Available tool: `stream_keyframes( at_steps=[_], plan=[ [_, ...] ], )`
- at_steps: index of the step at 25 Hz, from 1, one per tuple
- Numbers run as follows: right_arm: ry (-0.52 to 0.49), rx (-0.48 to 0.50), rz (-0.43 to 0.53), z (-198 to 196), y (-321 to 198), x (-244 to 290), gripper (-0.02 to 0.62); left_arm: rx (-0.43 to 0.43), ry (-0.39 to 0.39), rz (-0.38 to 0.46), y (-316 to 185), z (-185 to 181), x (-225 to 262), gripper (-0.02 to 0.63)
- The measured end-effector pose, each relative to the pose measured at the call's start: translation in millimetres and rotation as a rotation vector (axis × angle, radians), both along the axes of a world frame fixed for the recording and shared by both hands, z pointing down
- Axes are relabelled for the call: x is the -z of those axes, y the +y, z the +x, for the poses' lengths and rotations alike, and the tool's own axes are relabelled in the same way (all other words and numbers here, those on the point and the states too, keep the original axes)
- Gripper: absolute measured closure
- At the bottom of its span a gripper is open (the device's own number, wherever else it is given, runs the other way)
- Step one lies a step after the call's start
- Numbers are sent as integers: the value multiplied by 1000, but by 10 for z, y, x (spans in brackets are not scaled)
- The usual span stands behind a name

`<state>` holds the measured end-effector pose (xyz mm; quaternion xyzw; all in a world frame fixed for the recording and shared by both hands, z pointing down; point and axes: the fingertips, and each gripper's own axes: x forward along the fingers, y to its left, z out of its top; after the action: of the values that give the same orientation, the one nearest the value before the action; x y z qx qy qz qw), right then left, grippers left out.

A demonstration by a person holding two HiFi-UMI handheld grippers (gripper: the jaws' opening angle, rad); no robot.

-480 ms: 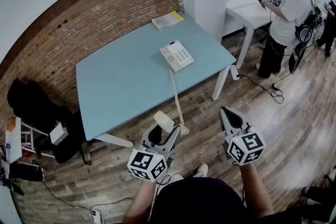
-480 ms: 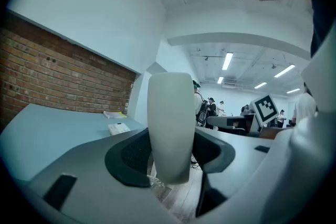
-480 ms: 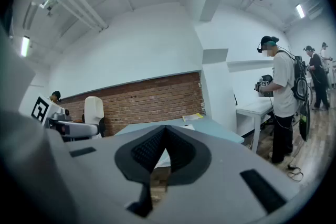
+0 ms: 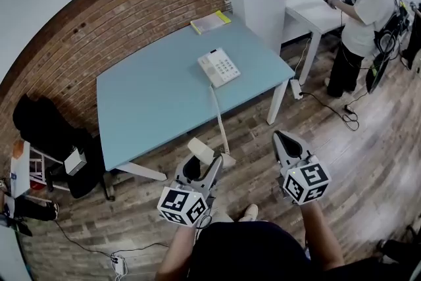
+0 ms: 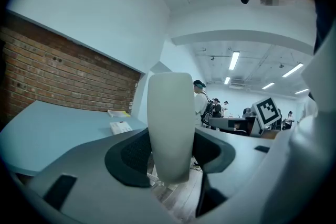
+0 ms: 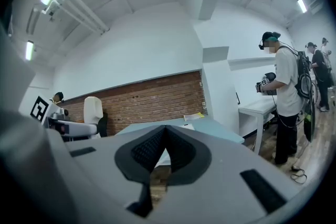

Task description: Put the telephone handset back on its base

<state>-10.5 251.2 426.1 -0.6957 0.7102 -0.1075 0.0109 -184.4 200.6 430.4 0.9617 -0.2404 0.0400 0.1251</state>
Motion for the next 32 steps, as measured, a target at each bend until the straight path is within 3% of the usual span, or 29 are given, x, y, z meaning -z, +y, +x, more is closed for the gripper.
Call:
stream_keyframes(
  at_steps=[17,32],
  plan=[
    [-43,32,-3,274,-209,-118,583,13,-31,11,-151,315,-20,371],
    [-51,18,-35,588,-983,-196,583,-6,-24,-33,-939,645,-127,371]
  ],
)
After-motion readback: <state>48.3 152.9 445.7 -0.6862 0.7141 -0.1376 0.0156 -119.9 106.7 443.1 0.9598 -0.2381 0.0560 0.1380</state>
